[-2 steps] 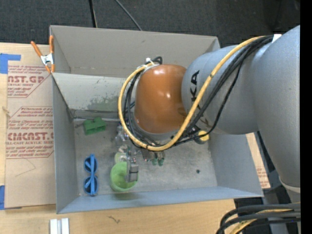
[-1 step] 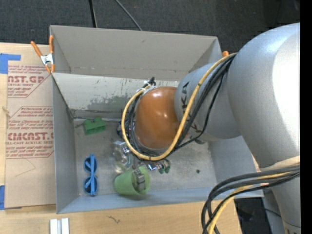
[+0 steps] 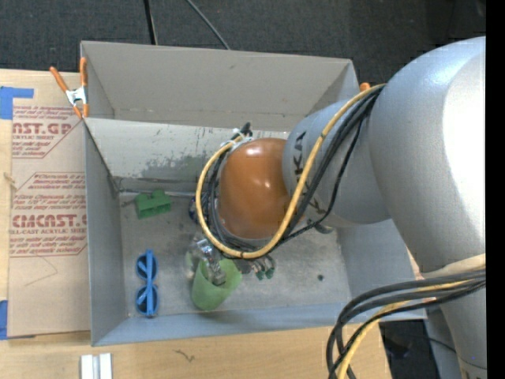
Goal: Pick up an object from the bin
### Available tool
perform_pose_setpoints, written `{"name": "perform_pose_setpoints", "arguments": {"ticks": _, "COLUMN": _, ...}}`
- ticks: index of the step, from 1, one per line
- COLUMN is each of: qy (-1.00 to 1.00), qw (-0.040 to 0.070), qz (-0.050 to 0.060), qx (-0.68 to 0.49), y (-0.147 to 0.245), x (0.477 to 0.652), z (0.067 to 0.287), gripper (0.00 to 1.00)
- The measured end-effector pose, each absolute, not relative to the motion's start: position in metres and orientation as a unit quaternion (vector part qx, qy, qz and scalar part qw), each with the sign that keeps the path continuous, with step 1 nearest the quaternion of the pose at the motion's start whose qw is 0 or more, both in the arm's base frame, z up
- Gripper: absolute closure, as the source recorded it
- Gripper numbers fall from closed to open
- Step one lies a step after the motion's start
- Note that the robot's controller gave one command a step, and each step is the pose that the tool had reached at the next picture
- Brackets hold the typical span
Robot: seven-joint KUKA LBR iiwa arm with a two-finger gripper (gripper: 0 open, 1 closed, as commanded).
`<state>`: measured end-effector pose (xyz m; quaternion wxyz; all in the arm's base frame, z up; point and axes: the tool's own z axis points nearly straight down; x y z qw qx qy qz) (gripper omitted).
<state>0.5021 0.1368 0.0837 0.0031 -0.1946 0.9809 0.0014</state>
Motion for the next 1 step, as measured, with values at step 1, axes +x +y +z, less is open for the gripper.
{"name": "perform_pose_setpoints", "arguments": {"ticks": 1, "qy": 0.978, "qw": 0.005, "qz": 0.000, "qx": -0.210, "y": 0.1289, "x": 0.4985, "z": 0.2180, "gripper": 1.00}}
